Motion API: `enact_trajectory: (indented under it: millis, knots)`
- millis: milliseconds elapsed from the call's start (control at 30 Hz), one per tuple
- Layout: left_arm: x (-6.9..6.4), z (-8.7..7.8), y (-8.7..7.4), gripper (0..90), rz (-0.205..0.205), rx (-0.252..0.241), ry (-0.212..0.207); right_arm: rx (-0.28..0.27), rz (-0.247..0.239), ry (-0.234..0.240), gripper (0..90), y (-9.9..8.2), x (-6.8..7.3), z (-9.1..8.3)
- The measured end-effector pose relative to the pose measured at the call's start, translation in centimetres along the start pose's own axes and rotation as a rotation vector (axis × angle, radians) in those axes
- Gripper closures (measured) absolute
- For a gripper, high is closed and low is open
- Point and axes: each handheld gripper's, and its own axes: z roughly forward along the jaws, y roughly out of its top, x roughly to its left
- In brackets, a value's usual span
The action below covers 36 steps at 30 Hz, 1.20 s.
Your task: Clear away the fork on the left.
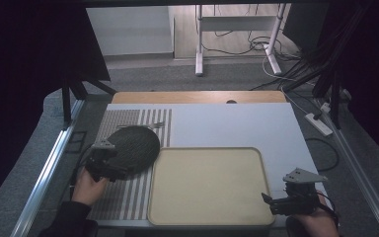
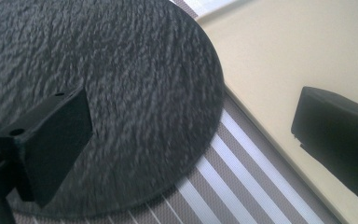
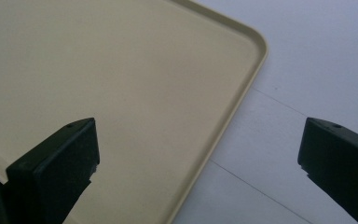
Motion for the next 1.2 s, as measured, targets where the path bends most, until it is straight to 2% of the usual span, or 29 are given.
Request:
enact_trajectory:
  millis: [367,700,1000,1200]
  knots:
    - [0.6,1.7,2.7,0.0,0.018,-0.001,-0.005,0.004,-0.003,0.002,0.0,0.0,0.0,0.0]
    - [1.4,3.6,4.9,0.0,0.030,0.035,0.037,0.008,-0.003,0.004,0.0,0.0,0.0,0.1]
    - [2.1,5.5,6.9,0.0,0.046,0.052,-0.004,0.011,-0.007,0.007,0.0,0.0,0.0,0.1]
    - [2.4,6.6,8.2,0.0,0.054,0.044,-0.029,0.012,-0.007,0.009,0.0,0.0,0.0,0.1]
